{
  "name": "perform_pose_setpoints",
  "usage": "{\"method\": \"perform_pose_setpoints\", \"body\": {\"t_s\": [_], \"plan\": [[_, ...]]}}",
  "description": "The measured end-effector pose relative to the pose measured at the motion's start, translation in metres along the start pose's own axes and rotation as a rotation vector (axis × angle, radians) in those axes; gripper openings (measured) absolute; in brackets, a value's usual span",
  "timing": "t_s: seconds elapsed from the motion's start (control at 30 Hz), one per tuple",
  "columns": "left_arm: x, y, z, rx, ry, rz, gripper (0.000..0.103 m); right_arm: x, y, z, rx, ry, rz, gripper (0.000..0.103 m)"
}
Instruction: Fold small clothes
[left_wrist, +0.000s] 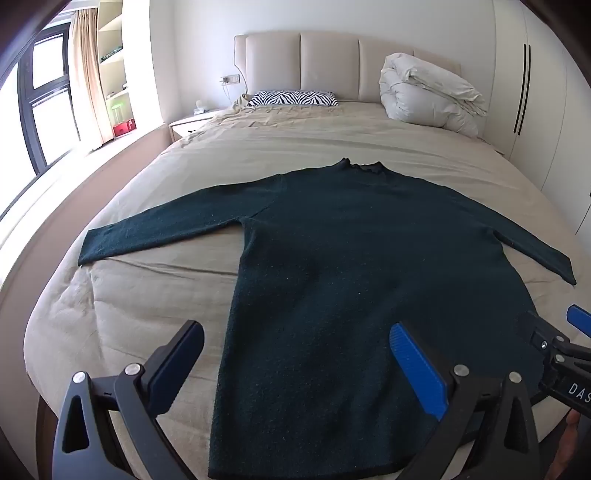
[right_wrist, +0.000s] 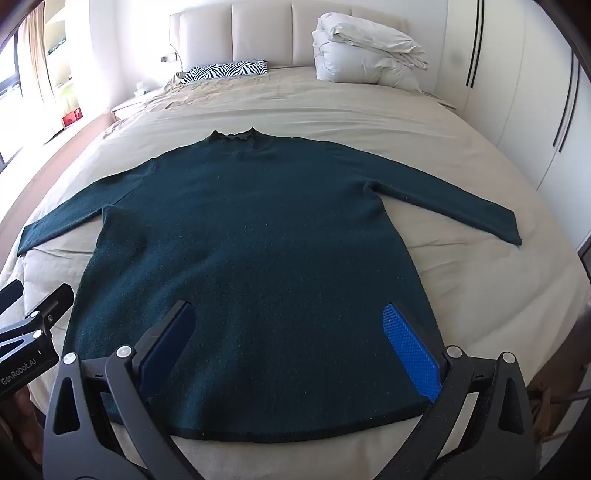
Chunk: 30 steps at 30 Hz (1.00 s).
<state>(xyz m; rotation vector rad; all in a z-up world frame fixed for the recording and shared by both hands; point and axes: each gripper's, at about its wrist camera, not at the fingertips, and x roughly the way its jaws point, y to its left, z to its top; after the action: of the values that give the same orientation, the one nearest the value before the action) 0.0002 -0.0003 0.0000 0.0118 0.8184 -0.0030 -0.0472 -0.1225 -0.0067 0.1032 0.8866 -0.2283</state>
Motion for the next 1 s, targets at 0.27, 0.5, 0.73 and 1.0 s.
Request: {"method": "perform_pose_setpoints", "body": {"t_s": [0.27, 0.5, 0.73, 1.0], "plan": [[0.0037, 0.0059, -0.0038, 0.006, 0.006, 0.001, 0.103, 0.0001, -0.0054, 0.0007, -0.007, -0.002, -0.007, 0.103], [0.0032, 0.0039, -0.0035, 0.008, 0.013, 0.007, 0.103, 0.0007, -0.0032, -0.0005, -0.015, 0.000, -0.017, 0.103], [0.0050, 0.0009, -0.0050, 0.008, 0.012, 0.009, 0.103, -0.0024, -0.0005, 0.0019, -0.021, -0.001, -0.022, 0.103], [0.0050, 0.0007, -0.0050, 0.008, 0.012, 0.010, 0.103, -0.0022, 0.0002, 0.0014, -0.023, -0.001, -0.024, 0.103]]}}
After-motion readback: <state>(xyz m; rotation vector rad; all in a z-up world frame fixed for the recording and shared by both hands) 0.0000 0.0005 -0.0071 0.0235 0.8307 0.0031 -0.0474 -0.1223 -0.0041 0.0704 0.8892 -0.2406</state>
